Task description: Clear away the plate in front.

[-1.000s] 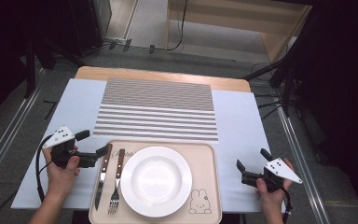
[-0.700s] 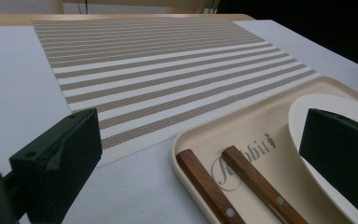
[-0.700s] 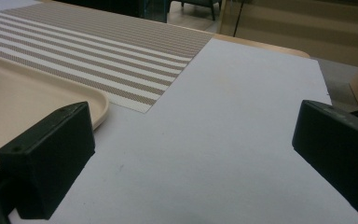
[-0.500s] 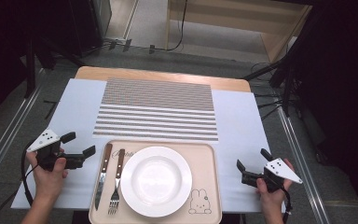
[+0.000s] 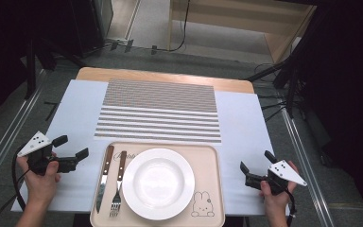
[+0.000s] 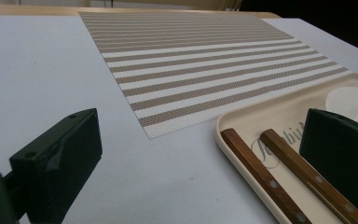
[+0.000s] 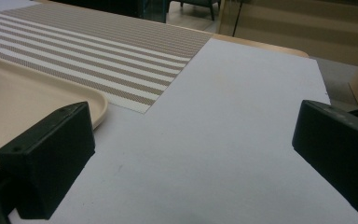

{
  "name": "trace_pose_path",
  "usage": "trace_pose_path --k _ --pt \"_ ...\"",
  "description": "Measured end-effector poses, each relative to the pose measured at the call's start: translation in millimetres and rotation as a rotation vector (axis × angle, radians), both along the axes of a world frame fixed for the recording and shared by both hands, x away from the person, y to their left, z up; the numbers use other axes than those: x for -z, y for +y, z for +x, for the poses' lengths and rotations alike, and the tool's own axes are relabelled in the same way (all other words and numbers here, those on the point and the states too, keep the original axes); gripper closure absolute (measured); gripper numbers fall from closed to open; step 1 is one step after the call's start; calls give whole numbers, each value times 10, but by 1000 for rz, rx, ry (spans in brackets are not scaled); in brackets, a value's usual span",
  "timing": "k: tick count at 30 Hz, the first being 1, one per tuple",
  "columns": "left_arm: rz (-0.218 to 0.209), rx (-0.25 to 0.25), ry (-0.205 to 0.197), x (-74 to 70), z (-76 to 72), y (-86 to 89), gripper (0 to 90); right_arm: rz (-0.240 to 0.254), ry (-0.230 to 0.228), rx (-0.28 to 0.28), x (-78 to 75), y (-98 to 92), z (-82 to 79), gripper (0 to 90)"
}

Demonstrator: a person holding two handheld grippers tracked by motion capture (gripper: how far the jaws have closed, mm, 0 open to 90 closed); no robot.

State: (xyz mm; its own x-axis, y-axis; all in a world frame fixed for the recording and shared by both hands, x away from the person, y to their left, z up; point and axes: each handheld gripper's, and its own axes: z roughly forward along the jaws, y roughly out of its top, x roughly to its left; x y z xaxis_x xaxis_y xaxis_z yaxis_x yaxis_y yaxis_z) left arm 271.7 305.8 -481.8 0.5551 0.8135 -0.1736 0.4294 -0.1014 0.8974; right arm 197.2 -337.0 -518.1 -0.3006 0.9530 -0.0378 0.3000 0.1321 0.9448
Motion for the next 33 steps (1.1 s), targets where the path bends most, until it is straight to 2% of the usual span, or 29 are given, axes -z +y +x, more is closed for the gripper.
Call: trace_pose_path --k 7,15,19,22,33 --pt "12 -7 -1 11 -30 50 0 -2 -1 0 0 -3 0 0" --pt "11 -28 -1 38 -93 193 0 1 -4 -1 0 -8 1 0" --pt "19 -33 -13 36 -134 262 0 -3 -1 1 -1 -1 -3 0" --pt "32 -36 -7 73 -153 309 0 -1 0 1 0 -1 0 0" --pt "22 -38 1 118 -135 303 0 1 -1 -4 1 -4 5 0"
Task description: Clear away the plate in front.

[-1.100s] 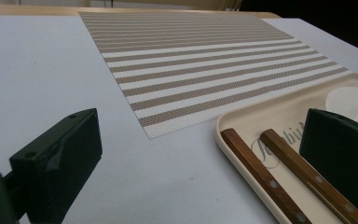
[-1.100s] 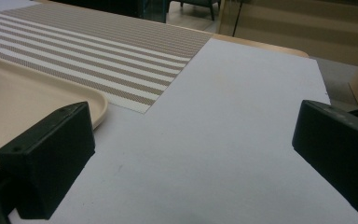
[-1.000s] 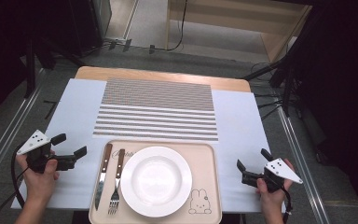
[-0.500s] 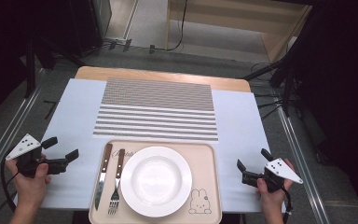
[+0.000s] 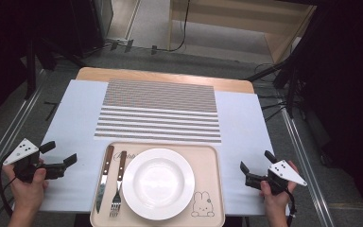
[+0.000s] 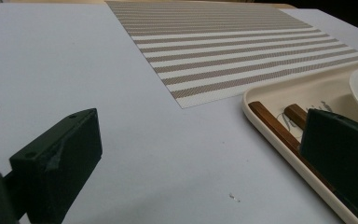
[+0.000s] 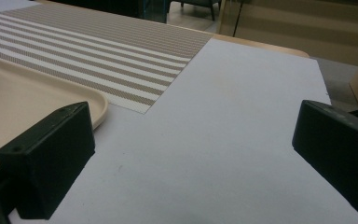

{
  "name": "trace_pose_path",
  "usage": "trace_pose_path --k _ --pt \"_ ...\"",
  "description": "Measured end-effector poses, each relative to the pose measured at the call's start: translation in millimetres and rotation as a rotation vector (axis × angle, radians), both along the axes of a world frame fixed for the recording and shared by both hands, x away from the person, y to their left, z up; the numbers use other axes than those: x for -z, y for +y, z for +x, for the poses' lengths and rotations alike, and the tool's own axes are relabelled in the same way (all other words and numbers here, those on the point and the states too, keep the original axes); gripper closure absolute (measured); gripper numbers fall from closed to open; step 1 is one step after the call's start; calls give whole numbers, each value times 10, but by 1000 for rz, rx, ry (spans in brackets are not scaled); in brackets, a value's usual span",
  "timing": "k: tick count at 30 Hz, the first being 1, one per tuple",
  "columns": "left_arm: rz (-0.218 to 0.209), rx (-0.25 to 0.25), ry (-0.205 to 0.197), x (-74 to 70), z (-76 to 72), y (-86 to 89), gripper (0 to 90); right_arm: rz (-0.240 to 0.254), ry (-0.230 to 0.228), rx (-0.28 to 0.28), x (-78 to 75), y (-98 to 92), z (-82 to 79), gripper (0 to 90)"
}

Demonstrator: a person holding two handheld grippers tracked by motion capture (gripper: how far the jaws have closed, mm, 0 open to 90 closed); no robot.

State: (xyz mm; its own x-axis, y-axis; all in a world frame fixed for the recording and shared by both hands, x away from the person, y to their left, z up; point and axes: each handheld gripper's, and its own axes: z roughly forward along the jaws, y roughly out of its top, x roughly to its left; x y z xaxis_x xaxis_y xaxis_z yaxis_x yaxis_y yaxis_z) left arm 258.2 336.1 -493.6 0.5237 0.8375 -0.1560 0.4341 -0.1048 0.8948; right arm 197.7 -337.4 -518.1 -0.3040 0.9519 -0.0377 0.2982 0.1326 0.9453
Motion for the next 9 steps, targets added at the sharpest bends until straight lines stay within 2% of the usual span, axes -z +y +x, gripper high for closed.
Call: trace_pose_path --k 9 --pt "1 0 2 9 4 -5 0 0 0 -1 0 -4 -2 0"
